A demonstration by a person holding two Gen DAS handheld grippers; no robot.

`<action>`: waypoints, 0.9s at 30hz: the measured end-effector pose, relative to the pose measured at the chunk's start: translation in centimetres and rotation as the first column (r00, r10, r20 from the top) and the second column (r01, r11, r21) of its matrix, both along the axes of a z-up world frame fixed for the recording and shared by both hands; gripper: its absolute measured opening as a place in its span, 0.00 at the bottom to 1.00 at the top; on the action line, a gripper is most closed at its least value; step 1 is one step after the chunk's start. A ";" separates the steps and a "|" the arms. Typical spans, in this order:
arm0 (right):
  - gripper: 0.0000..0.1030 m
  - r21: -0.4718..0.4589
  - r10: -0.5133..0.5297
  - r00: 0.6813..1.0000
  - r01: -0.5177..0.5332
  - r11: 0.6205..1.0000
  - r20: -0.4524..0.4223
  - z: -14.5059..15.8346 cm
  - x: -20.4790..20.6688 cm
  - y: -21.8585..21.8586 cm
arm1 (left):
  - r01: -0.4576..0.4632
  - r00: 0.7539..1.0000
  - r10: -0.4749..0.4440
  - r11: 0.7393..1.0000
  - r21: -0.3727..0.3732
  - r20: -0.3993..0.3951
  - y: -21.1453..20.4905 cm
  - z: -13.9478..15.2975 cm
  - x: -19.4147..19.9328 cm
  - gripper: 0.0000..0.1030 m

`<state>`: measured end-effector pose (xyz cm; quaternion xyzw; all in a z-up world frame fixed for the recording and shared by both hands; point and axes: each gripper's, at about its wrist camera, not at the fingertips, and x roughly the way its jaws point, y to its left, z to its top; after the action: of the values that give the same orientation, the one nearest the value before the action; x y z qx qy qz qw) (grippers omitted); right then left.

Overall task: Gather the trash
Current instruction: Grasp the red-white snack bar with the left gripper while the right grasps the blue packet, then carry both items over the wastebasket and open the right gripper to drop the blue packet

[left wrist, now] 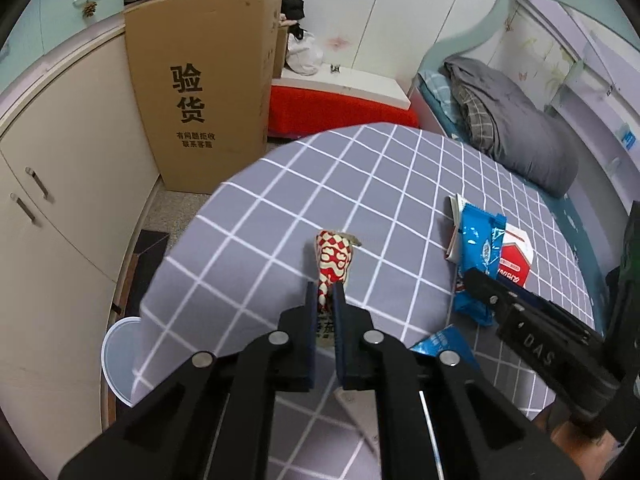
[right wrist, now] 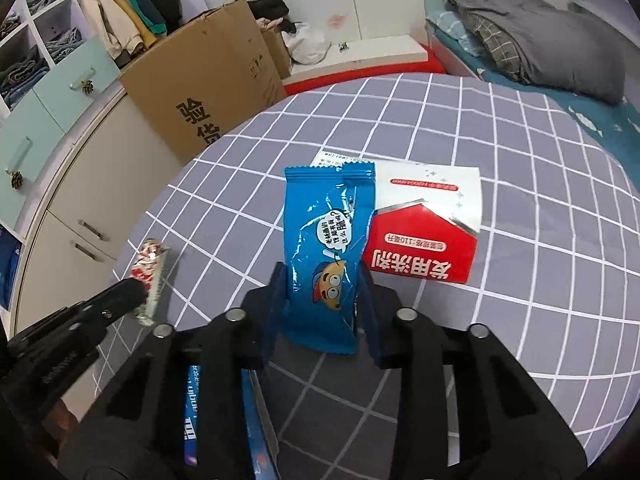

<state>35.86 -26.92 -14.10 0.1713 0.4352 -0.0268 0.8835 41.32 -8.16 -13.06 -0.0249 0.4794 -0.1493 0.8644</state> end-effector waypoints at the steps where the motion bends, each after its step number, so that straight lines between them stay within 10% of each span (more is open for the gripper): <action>1: 0.29 -0.005 -0.005 1.000 0.005 1.000 0.015 0.4 -0.3 0.0 | -0.003 1.000 0.003 1.000 -0.004 0.004 0.3 0.1 -0.1 0.07; 13: 0.27 -0.013 0.051 0.986 -0.049 0.999 0.157 6.4 -3.6 4.2 | -0.065 0.995 0.072 0.993 -0.096 0.067 7.2 3.4 -3.5 0.07; 27: 0.27 -0.007 0.302 0.936 -0.306 0.952 0.182 7.9 -5.9 19.0 | -0.243 0.962 0.256 0.961 -0.128 0.095 20.8 3.8 -8.4 0.07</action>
<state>30.00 -7.94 -6.23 0.1130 0.3748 0.1304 0.9109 32.95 12.67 -9.25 -0.1267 0.4146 -0.0675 0.8986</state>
